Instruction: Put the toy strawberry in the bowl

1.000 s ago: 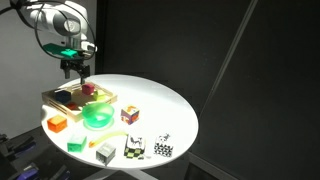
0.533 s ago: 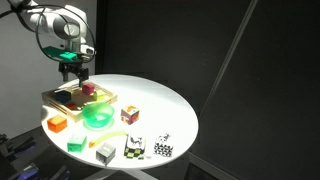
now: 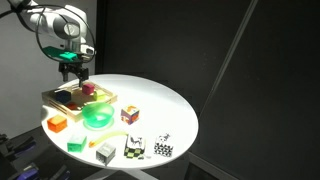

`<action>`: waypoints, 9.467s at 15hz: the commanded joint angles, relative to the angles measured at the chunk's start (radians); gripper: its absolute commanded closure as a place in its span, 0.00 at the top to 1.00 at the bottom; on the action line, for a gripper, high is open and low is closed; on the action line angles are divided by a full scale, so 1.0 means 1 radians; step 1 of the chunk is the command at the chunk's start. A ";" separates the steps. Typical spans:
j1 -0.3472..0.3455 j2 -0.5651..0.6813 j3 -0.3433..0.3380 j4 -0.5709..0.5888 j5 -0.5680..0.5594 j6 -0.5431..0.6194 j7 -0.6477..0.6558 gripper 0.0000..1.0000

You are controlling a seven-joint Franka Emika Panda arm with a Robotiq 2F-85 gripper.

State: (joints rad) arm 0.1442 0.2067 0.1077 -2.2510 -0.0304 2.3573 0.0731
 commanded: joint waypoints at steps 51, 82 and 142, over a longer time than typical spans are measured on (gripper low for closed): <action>0.079 0.328 -0.045 0.115 -0.085 0.263 0.014 1.00; 0.083 0.229 -0.046 0.093 -0.079 0.137 0.028 0.17; -0.140 0.031 -0.137 -0.065 0.073 0.092 0.029 1.00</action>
State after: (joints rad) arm 0.0037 0.3034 -0.0437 -2.2784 0.0505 2.4837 0.1305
